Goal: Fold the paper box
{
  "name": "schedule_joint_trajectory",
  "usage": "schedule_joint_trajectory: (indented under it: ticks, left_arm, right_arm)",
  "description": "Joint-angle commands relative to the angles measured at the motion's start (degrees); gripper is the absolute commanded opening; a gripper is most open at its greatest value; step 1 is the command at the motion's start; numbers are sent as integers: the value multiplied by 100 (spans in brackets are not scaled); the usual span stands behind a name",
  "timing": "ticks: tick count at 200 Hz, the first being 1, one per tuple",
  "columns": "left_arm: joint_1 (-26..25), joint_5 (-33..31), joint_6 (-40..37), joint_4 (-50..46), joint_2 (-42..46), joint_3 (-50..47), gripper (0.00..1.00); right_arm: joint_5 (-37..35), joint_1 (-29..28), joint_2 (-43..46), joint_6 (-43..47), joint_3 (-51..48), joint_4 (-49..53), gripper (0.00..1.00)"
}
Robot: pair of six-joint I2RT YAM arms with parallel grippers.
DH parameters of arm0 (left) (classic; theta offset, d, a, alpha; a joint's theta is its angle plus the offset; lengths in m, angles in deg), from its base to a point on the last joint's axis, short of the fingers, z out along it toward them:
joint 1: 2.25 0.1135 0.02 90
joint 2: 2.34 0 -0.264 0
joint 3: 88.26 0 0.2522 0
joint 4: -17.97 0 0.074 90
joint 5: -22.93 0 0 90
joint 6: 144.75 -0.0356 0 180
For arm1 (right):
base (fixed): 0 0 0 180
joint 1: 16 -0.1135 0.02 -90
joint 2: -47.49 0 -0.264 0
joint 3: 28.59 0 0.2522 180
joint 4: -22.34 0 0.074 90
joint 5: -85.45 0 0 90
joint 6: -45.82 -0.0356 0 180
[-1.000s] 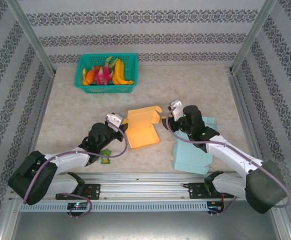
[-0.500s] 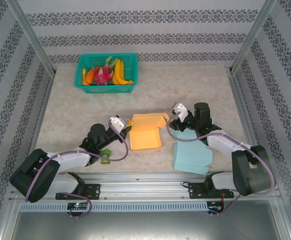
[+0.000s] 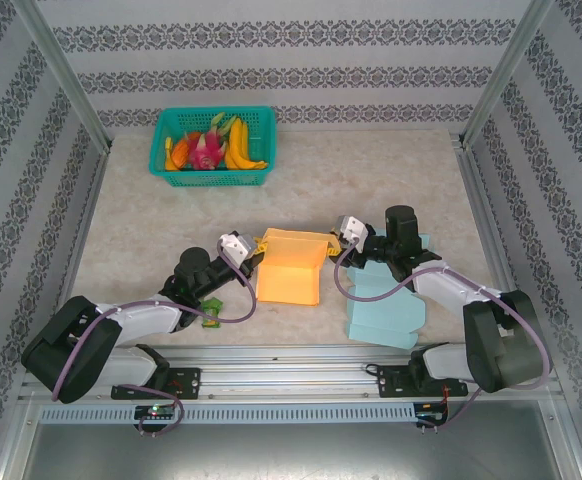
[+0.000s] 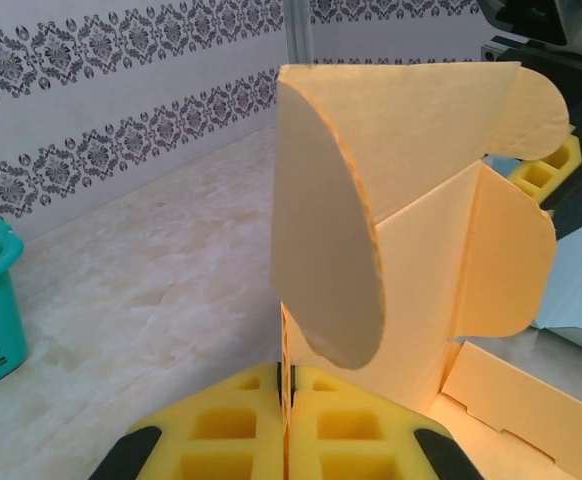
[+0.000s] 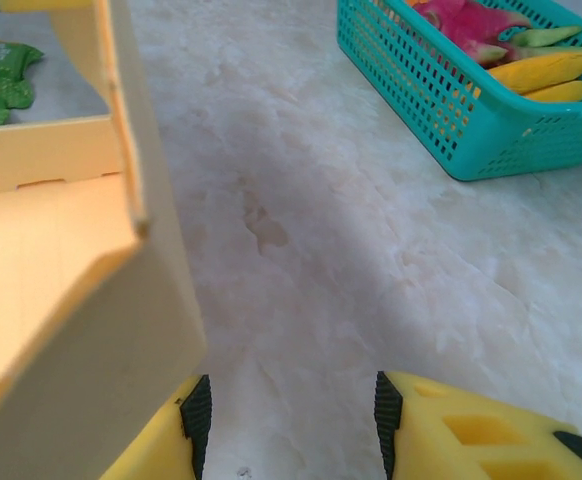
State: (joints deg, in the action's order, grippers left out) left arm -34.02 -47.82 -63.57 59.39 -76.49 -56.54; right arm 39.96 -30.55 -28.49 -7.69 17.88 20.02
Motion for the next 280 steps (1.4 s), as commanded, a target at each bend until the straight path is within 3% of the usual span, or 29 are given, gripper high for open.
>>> schedule_joint_trajectory:
  ticks: [1,112,194,238,280]
  left_arm:
    - [-62,381,-15,274,26,6,0]
    - [-75,273,82,104,214,19,0]
    - [-79,-305,109,-25,458,-33,0]
    - [-81,-689,31,-50,618,-114,0]
    - [-75,-623,12,21,572,-165,0]
  right_arm:
    - [692,-222,162,244,34,-31,48]
    - [1176,-450,301,376,222,581,48]
    - [1358,-515,383,736,429,1429,54]
    - [704,-502,528,850,411,1608,54]
    - [763,-487,533,958,412,1661,54]
